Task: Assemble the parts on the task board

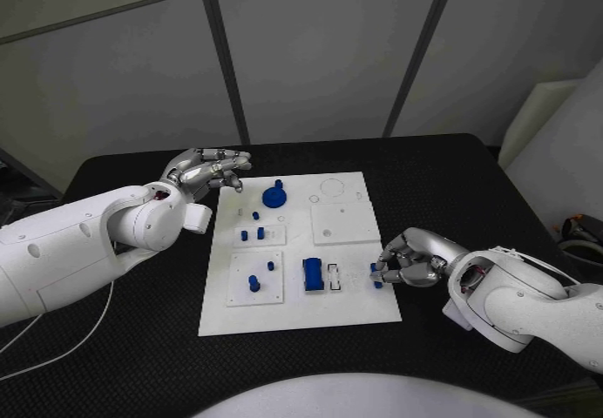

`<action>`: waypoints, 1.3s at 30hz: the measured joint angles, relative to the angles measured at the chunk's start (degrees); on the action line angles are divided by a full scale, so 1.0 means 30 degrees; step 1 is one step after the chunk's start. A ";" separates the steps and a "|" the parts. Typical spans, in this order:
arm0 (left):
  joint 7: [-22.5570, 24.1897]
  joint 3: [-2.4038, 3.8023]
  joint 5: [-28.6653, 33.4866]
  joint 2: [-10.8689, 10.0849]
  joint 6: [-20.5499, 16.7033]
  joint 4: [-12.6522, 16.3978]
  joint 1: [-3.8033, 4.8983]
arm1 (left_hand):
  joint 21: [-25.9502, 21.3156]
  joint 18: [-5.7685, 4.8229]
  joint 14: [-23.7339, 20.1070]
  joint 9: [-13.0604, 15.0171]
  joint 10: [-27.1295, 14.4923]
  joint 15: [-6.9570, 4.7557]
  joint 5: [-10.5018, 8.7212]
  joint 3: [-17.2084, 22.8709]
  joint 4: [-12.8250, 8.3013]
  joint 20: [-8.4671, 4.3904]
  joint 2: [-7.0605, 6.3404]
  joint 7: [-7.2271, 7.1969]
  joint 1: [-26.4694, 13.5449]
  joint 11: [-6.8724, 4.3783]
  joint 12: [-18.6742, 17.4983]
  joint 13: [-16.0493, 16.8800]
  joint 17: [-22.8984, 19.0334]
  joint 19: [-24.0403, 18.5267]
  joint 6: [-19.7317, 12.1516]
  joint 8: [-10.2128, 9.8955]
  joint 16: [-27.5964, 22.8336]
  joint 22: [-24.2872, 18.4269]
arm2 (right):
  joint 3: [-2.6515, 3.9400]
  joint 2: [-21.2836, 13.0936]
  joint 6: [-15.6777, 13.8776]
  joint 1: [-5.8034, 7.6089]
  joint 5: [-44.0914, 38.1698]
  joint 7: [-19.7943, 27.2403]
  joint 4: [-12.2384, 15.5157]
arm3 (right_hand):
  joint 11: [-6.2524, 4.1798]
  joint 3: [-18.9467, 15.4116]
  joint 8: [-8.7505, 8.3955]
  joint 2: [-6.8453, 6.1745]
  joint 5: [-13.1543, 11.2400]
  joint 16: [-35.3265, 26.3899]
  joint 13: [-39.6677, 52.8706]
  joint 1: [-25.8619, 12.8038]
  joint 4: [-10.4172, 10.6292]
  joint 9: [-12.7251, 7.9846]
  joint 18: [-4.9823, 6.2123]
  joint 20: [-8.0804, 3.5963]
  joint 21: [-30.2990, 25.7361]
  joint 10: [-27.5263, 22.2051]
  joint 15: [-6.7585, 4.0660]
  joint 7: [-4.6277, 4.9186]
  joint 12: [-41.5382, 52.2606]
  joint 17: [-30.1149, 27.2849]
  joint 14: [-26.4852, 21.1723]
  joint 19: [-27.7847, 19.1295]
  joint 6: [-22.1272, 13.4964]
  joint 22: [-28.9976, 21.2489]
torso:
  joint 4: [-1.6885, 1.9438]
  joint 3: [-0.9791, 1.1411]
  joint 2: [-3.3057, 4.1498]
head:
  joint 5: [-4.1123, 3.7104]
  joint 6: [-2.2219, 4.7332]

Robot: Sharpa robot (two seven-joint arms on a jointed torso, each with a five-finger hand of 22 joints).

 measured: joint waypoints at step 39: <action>-0.0002 0.0000 -0.0001 -0.0032 0.0017 -0.0002 -0.0089 | 0.0000 0.0000 0.0000 0.0000 0.0000 0.0000 0.0000 0.0000 0.0000 0.0000 0.0000 0.0000 0.0000 0.0000 0.0000 0.0001 0.0002 0.0000 0.0000 0.0000 0.0000 0.0001 | 0.0128 0.1584 0.2383 0.0103 -0.5152 -0.2800 -0.0977 | -0.0216 -0.1174 -0.0332 -0.0801 -0.1301 -0.0078 0.0209 0.0601 0.0597 0.0739 0.0002 -0.0073 0.0000 0.0269 -0.0126 -0.0394 0.0279 0.0009 -0.0021 0.0074 0.1262 -0.0002 | 0.0024 -0.0004 0.0002 | -0.0269 0.0000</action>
